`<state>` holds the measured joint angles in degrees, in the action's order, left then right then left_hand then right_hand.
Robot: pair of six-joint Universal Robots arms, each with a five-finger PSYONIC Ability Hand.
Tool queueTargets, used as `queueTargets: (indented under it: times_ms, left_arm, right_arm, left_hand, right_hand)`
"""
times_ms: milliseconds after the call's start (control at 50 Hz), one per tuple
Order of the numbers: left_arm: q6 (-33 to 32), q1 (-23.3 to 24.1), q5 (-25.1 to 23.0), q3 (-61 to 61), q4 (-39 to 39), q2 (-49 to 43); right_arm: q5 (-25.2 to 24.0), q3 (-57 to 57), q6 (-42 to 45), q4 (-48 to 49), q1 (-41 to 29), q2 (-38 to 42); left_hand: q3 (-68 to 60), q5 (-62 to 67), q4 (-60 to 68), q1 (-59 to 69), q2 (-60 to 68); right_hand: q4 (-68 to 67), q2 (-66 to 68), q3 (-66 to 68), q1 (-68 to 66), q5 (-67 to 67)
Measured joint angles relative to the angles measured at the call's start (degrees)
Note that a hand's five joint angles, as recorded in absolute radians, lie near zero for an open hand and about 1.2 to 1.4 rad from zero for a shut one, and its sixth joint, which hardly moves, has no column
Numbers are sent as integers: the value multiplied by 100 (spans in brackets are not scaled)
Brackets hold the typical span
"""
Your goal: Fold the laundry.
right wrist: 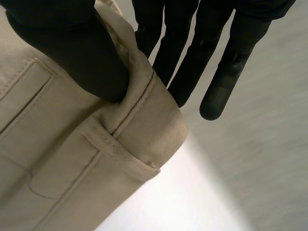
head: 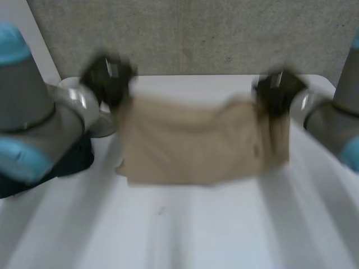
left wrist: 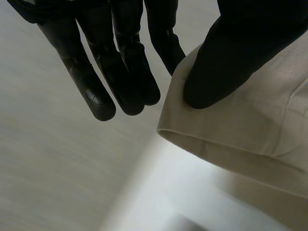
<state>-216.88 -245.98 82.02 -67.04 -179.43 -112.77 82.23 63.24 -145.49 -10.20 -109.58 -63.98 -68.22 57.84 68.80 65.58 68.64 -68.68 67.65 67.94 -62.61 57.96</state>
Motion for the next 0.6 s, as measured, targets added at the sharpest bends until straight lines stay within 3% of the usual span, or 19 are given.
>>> queueTargets:
  times_ms: [80,160,260,320,420,600]
  left_arm:
    - [657,-63,151,922,-1805,-57]
    - [1497,-147,136,1191,-3208,6]
    - [2053,-223,115,1154,-3303,-28]
    - [2177,-244,111,1024,-2868,-122]
    - [2190,-254,117,581,-2142,-285]
    - [2101,-86,-202,-1230,-1825,-497]
  right_arm:
    - [265,-550,-1434,1843,41,-81]
    - [404,-157,-2230,4095,108,-312]
    - [414,428,-2219,5309,80,-413]
    - [357,636,-2032,5287,27,-367]
    - [139,818,-1724,4461,-46,-171]
    - [-322,1626,-1035,2649,-35,342]
  left_hand:
    - [-1,0,11,0,0]
    - [-1,0,13,0,1]
    - [-1,0,13,0,1]
    - [-1,0,14,0,1]
    - [-29,0,16,0,7]
    - [-44,0,16,0,9]
  right_hand:
    - [-1,0,0,0,0]
    - [-1,0,26,0,0]
    - [-3,0,27,0,0]
    - [-3,0,27,0,0]
    - [-4,0,27,0,0]
    - [-5,0,33,0,0]
